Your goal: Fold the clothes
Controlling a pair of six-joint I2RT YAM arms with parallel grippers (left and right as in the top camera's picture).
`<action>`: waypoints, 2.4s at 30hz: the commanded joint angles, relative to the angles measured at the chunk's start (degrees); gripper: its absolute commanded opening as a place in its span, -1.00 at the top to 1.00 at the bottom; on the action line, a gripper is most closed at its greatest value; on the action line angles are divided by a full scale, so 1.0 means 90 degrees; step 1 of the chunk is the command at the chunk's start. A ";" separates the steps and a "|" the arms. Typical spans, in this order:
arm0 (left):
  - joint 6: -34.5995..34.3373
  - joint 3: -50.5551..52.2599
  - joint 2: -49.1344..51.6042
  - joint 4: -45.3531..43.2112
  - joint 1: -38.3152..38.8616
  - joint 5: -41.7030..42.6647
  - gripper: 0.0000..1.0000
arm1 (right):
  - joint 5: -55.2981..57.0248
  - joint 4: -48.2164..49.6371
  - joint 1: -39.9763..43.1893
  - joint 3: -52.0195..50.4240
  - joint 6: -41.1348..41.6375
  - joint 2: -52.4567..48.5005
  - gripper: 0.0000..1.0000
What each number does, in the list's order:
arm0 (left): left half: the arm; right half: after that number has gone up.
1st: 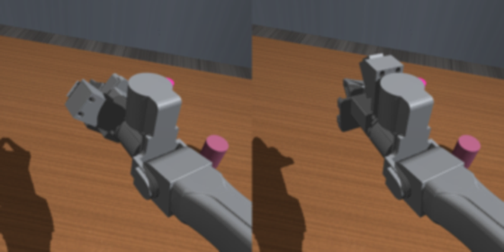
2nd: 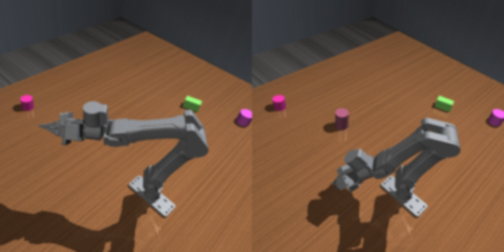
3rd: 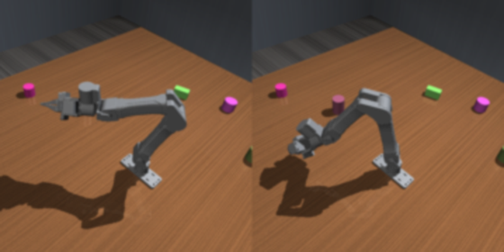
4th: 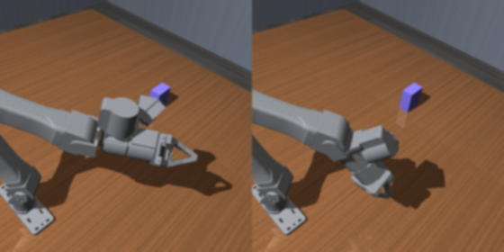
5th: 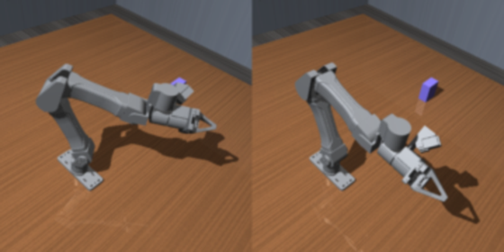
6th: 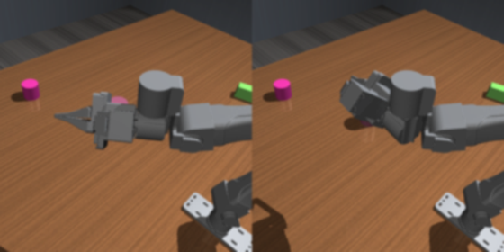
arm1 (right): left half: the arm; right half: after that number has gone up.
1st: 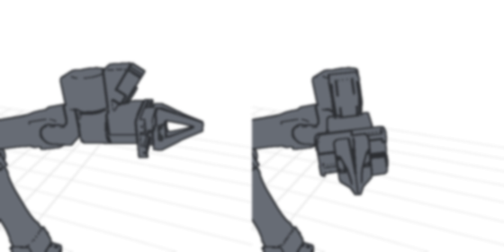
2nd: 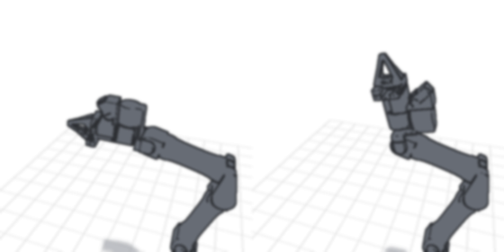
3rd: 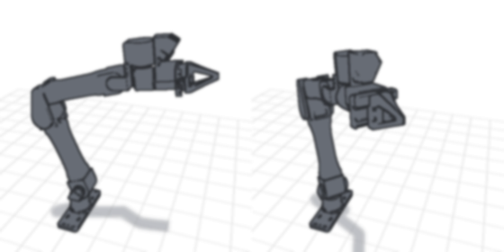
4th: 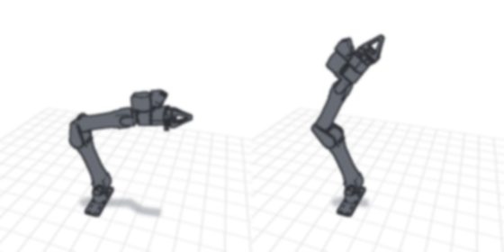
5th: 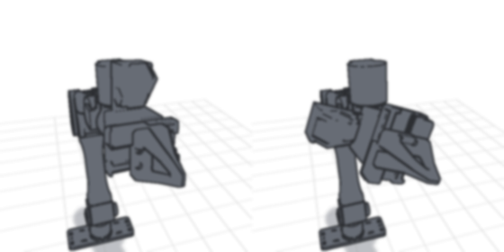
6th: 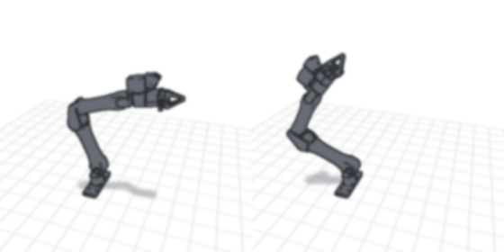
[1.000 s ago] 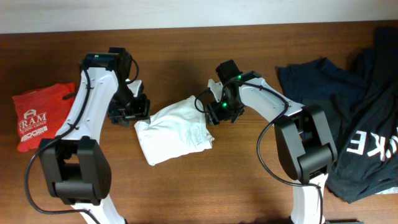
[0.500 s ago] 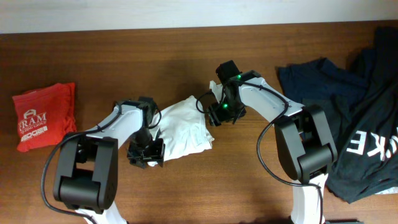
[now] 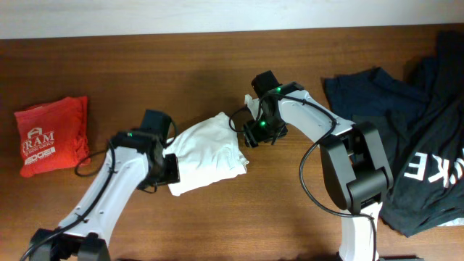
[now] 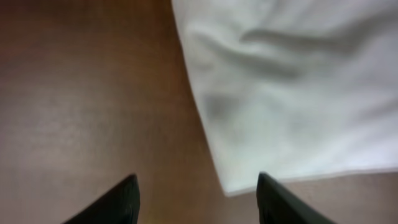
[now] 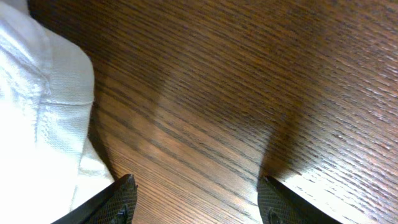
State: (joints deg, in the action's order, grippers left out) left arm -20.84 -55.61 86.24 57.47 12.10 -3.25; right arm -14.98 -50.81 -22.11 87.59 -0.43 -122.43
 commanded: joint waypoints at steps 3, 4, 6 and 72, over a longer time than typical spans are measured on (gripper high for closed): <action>-0.0301 0.1501 0.0049 -0.1455 -0.0017 -0.0119 -0.18 | 0.0197 -0.0100 0.0015 -0.0015 0.0007 -0.0117 -0.33; -0.0301 0.1671 0.0049 -0.1620 -0.0017 -0.0119 -0.18 | 0.0197 -0.0109 0.0015 -0.0015 0.0007 -0.0117 -0.33; -0.0301 0.1739 0.0046 -0.1715 -0.0017 -0.0121 -0.18 | 0.0197 -0.0117 0.0015 -0.0015 0.0007 -0.0117 -0.32; 0.4556 -0.3633 0.4170 -0.0318 -0.1719 0.4260 0.99 | 0.0243 -0.1166 0.0554 -0.0015 0.0005 -0.0117 -0.42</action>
State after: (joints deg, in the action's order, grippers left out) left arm 21.43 -81.58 124.27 52.80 -0.62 40.75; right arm -13.72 -61.12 -17.39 87.74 -0.23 -122.45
